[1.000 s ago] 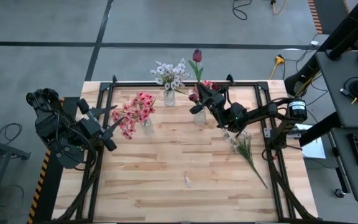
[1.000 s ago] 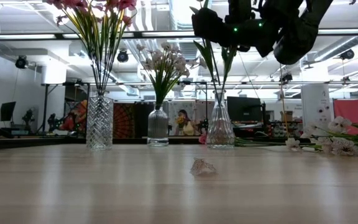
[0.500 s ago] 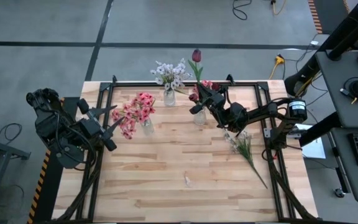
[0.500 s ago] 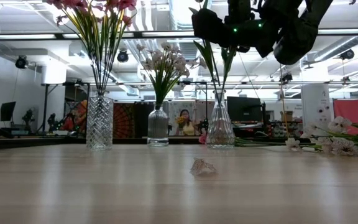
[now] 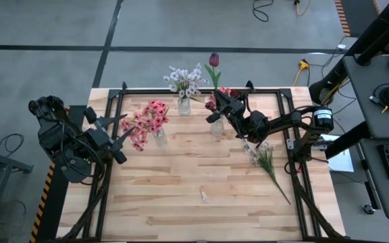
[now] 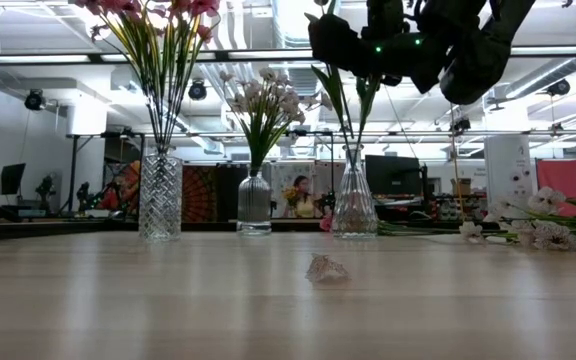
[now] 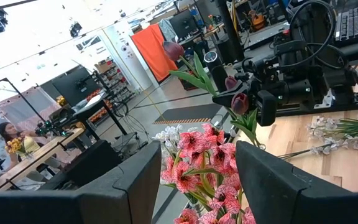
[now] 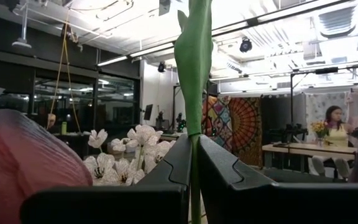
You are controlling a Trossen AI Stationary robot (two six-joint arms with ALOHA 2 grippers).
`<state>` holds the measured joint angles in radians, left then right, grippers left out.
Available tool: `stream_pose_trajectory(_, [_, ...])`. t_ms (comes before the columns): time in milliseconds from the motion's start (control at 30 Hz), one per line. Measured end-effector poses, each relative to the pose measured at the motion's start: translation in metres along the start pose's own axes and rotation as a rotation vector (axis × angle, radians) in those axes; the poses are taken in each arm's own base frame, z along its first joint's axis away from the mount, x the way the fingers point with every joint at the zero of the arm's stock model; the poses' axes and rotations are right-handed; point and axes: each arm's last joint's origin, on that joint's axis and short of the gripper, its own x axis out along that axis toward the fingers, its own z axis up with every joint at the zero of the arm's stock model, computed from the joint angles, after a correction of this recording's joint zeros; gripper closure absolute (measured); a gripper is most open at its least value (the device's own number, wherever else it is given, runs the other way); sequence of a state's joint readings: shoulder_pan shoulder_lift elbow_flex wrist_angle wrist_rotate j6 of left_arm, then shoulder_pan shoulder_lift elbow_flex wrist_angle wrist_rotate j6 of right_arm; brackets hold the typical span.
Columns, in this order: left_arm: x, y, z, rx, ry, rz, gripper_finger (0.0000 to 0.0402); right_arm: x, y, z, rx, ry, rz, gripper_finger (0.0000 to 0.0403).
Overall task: Sort flowers into vase by color
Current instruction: Put the red tulip into the bottom right transparent vase
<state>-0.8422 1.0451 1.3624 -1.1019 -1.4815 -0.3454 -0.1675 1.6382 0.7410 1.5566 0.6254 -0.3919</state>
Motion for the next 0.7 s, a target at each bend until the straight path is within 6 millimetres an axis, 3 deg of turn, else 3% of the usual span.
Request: stream_pose_trajectory(700, [0.0000, 0.0000, 0.0000, 0.001, 0.000, 0.000, 0.0212, 0.0029, -0.0032, -0.0023, -0.015, 0.000, 0.011, 0.0387])
